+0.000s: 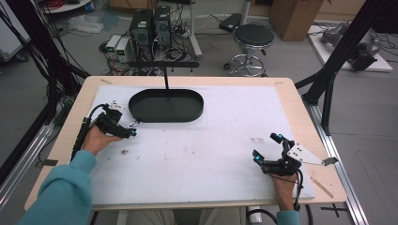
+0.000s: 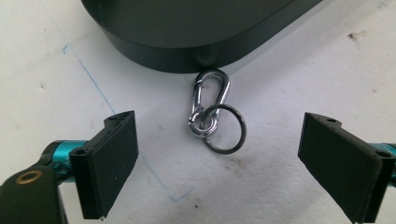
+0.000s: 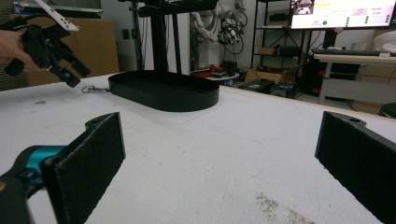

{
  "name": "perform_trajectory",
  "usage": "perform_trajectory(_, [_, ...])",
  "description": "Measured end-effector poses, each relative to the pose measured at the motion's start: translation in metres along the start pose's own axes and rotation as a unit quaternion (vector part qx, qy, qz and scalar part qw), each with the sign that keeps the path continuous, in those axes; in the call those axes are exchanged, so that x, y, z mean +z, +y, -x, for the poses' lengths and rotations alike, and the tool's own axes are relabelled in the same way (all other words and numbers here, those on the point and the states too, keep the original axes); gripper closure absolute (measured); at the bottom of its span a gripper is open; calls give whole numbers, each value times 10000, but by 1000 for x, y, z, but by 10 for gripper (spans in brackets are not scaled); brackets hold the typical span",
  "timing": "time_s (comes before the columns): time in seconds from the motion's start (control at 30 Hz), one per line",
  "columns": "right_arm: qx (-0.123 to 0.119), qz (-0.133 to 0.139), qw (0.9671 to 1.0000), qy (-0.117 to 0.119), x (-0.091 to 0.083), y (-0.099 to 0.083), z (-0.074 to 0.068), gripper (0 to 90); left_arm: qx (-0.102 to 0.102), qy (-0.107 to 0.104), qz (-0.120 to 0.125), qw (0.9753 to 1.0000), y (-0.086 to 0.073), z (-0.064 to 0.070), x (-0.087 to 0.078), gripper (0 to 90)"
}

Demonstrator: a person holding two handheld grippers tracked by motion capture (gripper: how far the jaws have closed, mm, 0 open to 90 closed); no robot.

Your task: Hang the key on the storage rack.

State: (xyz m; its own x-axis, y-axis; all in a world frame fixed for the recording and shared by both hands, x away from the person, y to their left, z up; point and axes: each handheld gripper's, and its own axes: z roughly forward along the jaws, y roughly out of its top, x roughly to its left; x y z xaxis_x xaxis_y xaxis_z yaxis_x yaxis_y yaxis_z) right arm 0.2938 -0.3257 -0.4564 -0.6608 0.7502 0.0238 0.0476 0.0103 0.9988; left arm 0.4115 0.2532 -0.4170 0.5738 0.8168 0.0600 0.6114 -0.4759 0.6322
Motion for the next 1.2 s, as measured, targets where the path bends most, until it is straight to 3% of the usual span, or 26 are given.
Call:
perform_trajectory(0.1, [-49,35,10000,-6,0,0,1,9,32,80,-86,9999,0,0,2,151])
perform_trajectory(0.33, [-12,2,10000,-6,0,0,1,9,41,-4,-222,9997,-1,1,9,191])
perform_trajectory(1.2, [8,-1,10000,-14,0,0,1,9,249,44,-170,9995,-1,1,8,561])
